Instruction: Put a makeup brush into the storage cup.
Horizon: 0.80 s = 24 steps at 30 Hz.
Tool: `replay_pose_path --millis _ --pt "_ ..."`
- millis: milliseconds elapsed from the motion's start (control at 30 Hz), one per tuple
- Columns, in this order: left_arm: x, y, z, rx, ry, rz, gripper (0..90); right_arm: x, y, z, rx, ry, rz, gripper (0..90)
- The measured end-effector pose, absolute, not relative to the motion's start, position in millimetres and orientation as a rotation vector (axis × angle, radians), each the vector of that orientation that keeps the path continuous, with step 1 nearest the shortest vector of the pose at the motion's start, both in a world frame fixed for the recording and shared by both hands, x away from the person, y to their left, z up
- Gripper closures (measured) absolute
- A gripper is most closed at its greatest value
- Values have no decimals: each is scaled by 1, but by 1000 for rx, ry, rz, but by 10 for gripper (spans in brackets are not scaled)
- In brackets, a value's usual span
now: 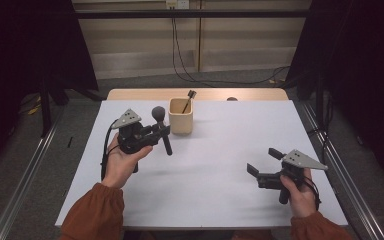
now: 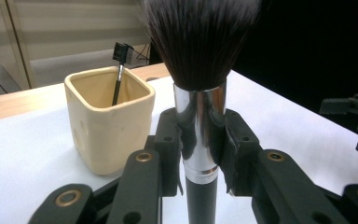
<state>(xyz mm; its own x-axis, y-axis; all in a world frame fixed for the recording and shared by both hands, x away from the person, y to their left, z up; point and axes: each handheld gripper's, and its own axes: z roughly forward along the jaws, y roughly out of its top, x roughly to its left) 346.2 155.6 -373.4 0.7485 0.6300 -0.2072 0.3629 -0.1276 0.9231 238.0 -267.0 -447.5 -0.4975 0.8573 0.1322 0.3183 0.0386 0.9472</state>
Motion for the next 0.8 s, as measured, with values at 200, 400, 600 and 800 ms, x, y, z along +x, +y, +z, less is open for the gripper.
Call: replay_pose_path --millis 200,400,600,800 --pt "350 157 -366 1727 791 278 711 233 -274 -449 1193 1827 1470 0" --pt "354 159 -358 1719 789 288 711 227 -284 -450 1211 1797 1471 0" --pt "361 159 -350 1711 792 302 711 224 -291 -449 1205 1749 1472 0" --pt "373 153 -340 1716 788 323 711 226 -292 -453 1213 1770 1460 0"
